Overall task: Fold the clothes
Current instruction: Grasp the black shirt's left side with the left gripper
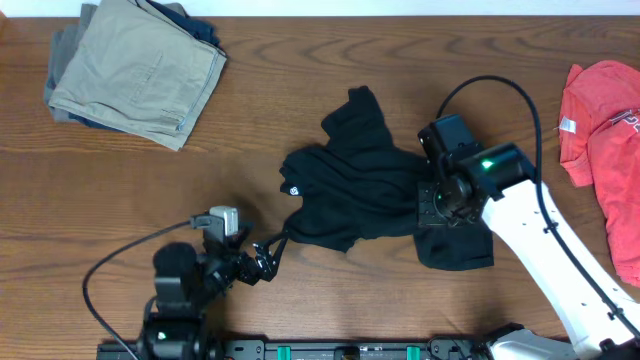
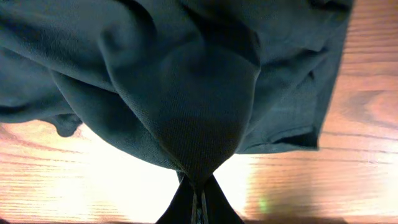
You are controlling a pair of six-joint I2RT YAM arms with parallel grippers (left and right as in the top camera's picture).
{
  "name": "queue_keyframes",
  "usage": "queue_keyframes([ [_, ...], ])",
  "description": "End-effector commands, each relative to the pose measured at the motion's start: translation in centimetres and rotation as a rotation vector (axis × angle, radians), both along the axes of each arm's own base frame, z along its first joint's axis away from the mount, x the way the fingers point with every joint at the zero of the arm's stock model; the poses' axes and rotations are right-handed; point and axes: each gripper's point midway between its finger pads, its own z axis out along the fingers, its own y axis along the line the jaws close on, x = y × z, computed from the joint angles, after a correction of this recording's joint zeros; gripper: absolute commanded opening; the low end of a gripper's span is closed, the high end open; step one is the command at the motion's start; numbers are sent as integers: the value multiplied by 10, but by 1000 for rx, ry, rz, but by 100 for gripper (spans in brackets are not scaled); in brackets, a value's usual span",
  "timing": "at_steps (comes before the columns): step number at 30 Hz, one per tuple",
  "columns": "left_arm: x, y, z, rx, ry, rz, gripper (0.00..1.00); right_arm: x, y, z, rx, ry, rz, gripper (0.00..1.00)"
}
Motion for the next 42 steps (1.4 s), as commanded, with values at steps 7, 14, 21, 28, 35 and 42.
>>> queue_keyframes([
  [7,7,9,28,226,241,-51,98,-8,4,-18,20,26,-7,2],
  [14,4,-5,-2,333,435,-132,98,-3,6,-18,30,6,-7,1],
  [21,15,-9,-32,300,581,-90,98,-5,5,-18,25,15,-6,1],
  [28,8,-22,-47,356,605,-163,98,0,7,-18,34,-5,-6,2],
  [35,11,-7,-71,648,587,2,98,1,8,-17,37,-11,-6,2],
  [42,30,-21,-77,646,514,-12,98,0,7,-18,33,-4,-2,2],
])
